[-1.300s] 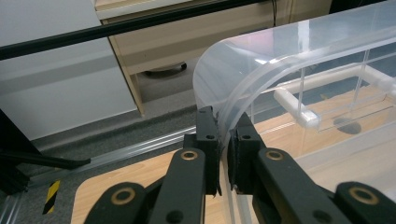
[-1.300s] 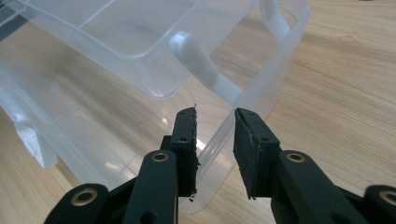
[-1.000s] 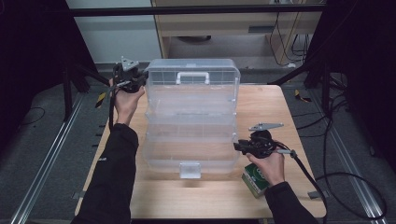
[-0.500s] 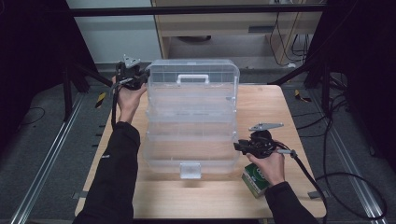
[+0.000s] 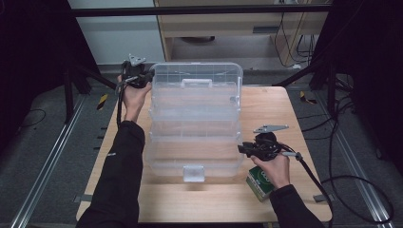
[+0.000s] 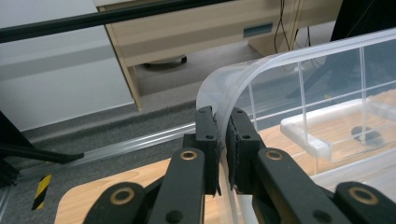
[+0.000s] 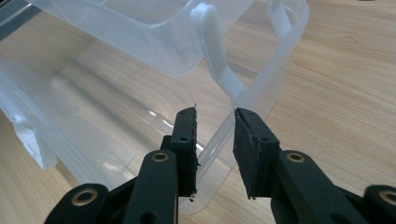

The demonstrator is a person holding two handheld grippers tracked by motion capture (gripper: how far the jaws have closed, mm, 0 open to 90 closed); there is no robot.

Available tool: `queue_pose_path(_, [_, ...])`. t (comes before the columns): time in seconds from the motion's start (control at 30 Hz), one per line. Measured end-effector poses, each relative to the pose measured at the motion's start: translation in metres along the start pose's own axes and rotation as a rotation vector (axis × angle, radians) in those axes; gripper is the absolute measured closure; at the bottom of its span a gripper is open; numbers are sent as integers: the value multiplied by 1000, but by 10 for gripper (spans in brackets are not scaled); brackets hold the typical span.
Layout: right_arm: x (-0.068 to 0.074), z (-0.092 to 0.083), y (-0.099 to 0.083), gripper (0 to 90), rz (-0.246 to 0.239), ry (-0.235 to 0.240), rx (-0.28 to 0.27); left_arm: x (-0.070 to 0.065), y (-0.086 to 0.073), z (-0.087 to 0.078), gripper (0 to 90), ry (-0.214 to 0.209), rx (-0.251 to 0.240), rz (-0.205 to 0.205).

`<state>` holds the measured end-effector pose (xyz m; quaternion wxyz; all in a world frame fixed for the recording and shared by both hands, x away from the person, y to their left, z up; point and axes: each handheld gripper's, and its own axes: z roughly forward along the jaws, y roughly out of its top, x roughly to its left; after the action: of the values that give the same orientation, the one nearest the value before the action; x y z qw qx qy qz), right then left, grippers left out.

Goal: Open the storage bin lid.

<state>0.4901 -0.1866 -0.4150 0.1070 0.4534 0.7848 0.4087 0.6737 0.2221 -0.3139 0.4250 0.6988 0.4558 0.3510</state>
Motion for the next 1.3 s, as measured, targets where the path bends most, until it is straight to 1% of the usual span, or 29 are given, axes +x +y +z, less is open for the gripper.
queue_pose_path(0.07, [0, 0, 0, 700, 0, -1, -2, 0, -1, 3, 840, 1, 0, 6])
queue_pose_path(0.1, [0, 0, 0, 700, -5, -2, -4, 1, 0, 5, 839, -15, -3, 6])
queue_pose_path(0.13, [0, 0, 0, 699, -2, -1, 0, 2, 0, 6, 840, -14, -2, 1])
queue_pose_path(0.17, [0, 0, 0, 700, -1, 1, 0, 1, -1, 5, 840, 6, 12, -6])
queue_pose_path(0.27, [0, 1, 0, 701, -3, -1, -4, 2, -2, 9, 840, 9, 11, -15])
queue_pose_path(0.4, [1, 0, 0, 702, 3, -7, -5, 2, -3, 12, 838, 15, 10, -11])
queue_pose_path(0.5, [1, 0, 0, 703, 4, -11, -1, 3, -5, 17, 839, 16, 11, -26])
queue_pose_path(0.57, [1, 0, 0, 706, 5, -10, -4, 3, -6, 20, 837, 18, 15, -25])
queue_pose_path(0.63, [1, 0, 0, 707, 6, -12, -3, 4, -4, 23, 837, 19, 36, -31])
queue_pose_path(0.8, [0, 0, 0, 706, 1, -12, 0, 2, -5, 30, 833, 41, 50, -22])
queue_pose_path(0.87, [0, 0, 0, 706, -2, -10, 0, 2, -5, 31, 824, 35, 52, -29])
queue_pose_path(0.93, [0, 0, 0, 705, -4, -9, 0, 3, -6, 32, 771, 20, 50, -34])
queue_pose_path(0.97, [0, 0, 0, 706, -9, -11, -5, 2, -7, 34, 719, 21, 57, -14])
queue_pose_path(1.0, [0, 0, 0, 706, -9, -11, -5, 3, -8, 34, 719, 19, 58, -6])
queue_pose_path(1.03, [0, 0, 0, 705, -10, -12, -5, 5, -9, 34, 704, 10, 52, -35])
queue_pose_path(1.07, [0, 0, 0, 706, -10, -12, -5, 7, -9, 32, 684, 0, 41, -51])
queue_pose_path(1.1, [0, 0, 0, 706, -13, -12, -3, 9, -9, 29, 685, -4, 25, -63])
queue_pose_path(1.13, [0, 0, 0, 705, -13, -12, -2, 11, -9, 26, 690, -1, 17, -61])
queue_pose_path(1.17, [0, 0, 0, 706, -12, -9, -6, 13, -9, 23, 662, -20, 10, -71])
queue_pose_path(1.2, [0, 0, 0, 707, -16, -13, -3, 14, -10, 20, 656, -29, 4, -70])
queue_pose_path(1.23, [0, 0, 0, 711, -17, -16, -8, 14, -10, 16, 649, -28, 14, -51])
queue_pose_path(1.3, [0, 0, 0, 709, -18, -11, -9, 14, -13, 8, 632, -50, 6, -47])
